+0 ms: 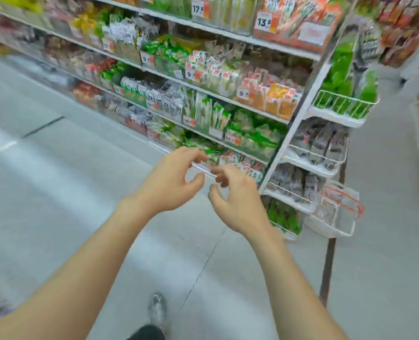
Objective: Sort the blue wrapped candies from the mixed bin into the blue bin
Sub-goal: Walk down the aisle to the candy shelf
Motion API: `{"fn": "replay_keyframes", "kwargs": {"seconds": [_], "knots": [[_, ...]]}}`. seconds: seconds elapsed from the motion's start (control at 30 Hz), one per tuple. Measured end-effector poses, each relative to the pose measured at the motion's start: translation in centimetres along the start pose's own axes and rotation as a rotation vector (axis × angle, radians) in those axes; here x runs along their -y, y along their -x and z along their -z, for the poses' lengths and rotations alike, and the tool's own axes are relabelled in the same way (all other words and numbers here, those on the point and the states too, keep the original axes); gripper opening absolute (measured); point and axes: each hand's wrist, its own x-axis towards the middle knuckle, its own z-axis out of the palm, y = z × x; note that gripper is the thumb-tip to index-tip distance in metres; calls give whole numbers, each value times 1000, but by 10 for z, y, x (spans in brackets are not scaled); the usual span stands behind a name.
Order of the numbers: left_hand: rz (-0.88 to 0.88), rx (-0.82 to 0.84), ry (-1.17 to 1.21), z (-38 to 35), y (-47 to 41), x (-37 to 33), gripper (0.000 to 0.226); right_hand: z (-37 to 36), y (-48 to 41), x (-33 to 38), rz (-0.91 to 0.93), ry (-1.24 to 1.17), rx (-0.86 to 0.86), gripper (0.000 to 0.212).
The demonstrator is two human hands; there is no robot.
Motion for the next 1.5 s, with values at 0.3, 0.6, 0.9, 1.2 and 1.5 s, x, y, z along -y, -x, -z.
{"fn": "replay_keyframes", "kwargs": {"seconds": [0.3, 0.6, 0.9, 1.2, 1.5], "knots": [[489, -2, 13, 39, 70, 197, 36, -171, -107, 34, 9, -3, 379, 32], [744, -60, 57, 145, 72, 367, 30, -340, -267, 121, 123, -12, 630, 28], [864, -101, 20, 227, 13, 547, 32, -502, -449, 184, 221, -92, 749, 28], [1075, -187, -33, 349, -63, 737, 32, -655, -661, 271, 329, -127, 933, 27], [1226, -381, -14, 462, -52, 933, 33, -845, -812, 413, 475, -154, 1074, 29]]}}
